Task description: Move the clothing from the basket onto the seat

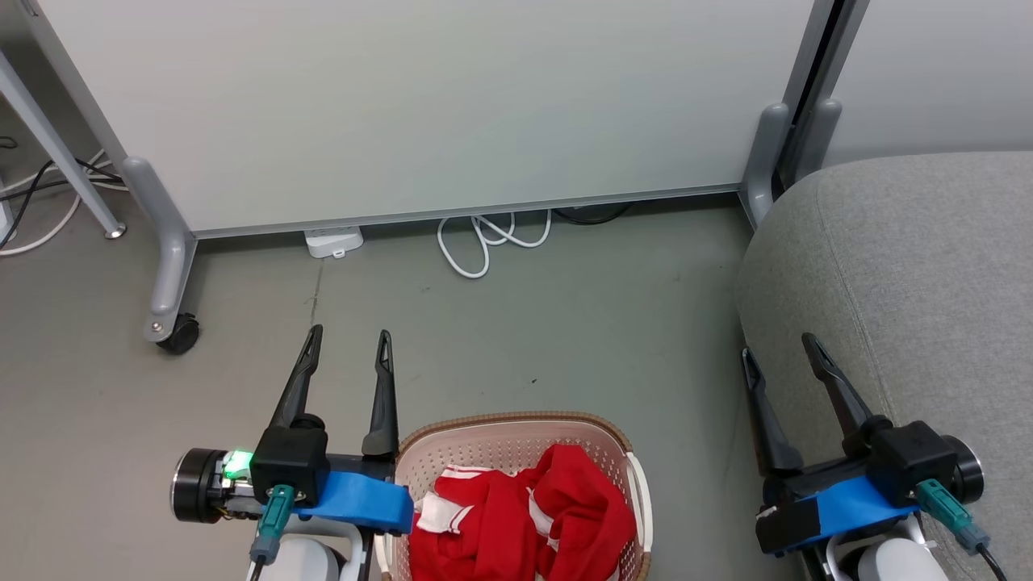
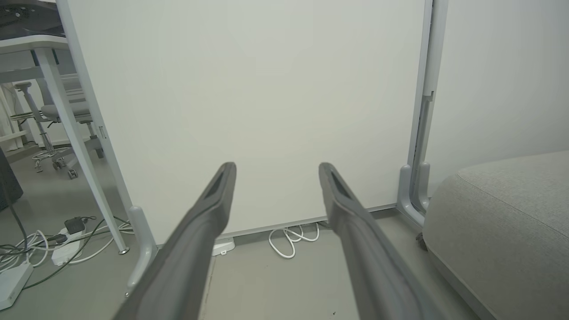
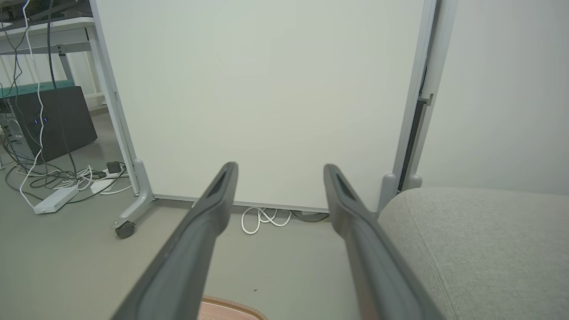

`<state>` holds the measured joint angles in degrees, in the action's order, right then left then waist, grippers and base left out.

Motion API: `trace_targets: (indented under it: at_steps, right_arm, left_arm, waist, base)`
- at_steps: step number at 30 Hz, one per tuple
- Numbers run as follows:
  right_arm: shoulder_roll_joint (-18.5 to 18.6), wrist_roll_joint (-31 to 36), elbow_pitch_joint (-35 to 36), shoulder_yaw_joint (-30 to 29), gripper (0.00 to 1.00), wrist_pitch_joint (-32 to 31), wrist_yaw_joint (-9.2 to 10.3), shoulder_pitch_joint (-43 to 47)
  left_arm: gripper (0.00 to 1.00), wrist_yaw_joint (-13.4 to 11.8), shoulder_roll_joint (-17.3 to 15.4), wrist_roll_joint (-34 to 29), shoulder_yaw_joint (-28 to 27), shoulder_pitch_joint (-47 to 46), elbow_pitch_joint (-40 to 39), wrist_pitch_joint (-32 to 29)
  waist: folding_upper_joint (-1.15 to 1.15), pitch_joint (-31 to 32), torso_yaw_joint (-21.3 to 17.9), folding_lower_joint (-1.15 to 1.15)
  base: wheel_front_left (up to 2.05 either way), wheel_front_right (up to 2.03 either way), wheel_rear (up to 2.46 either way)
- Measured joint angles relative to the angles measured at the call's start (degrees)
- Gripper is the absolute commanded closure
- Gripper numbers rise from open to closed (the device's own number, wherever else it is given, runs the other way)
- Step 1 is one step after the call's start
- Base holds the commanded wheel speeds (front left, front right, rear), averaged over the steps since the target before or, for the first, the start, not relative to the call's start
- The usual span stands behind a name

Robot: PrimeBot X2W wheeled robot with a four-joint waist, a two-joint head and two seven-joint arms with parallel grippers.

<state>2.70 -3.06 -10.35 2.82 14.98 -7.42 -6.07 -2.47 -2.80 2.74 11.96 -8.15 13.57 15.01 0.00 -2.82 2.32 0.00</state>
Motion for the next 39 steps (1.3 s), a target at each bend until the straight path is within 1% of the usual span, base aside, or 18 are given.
trace_targets:
  at_steps: [17,21,25,29,33,39]
  right_arm:
    - [0.01,0.0,-0.74,-0.01,0.0,0.04,0.0,-0.43]
    - [0.01,-0.01,-0.77,0.0,0.0,0.04,0.0,-0.43]
    - [0.01,0.0,-0.67,0.23,0.0,0.04,0.0,-0.85]
    - [0.02,0.29,-0.24,0.37,0.0,0.05,0.0,-1.85]
    - [0.04,0.38,0.25,0.32,0.0,0.07,0.0,-2.72]
    - [0.05,0.4,1.75,0.16,0.0,0.07,-0.01,-4.91]
  left_arm:
    - [0.0,0.57,-0.01,1.24,0.07,-0.49,1.29,0.0]
    - [0.0,1.13,-0.01,1.34,0.69,-0.78,1.8,0.0]
    - [0.0,2.05,-0.01,1.37,1.44,-2.57,2.94,0.03]
    - [0.0,3.64,-0.04,0.91,1.77,-5.0,5.19,0.05]
    - [0.0,5.31,-0.26,0.02,2.54,-7.78,8.73,0.05]
    - [0.0,7.06,-0.76,-1.42,4.5,-13.04,15.08,0.05]
  waist:
    - [0.0,-0.17,0.02,0.0]
    - [0.0,-0.39,-0.02,0.0]
    - [0.0,-1.14,-0.28,0.0]
    - [0.0,-2.43,-0.91,0.0]
    - [0.0,-4.15,-2.02,0.0]
    - [0.0,-7.92,-4.14,0.0]
  base:
    - [0.0,0.0,0.0]
    - [0.0,0.0,0.0]
    - [0.0,0.0,0.0]
    - [0.0,0.0,0.0]
    - [0.0,0.0,0.0]
    - [0.0,0.0,0.0]
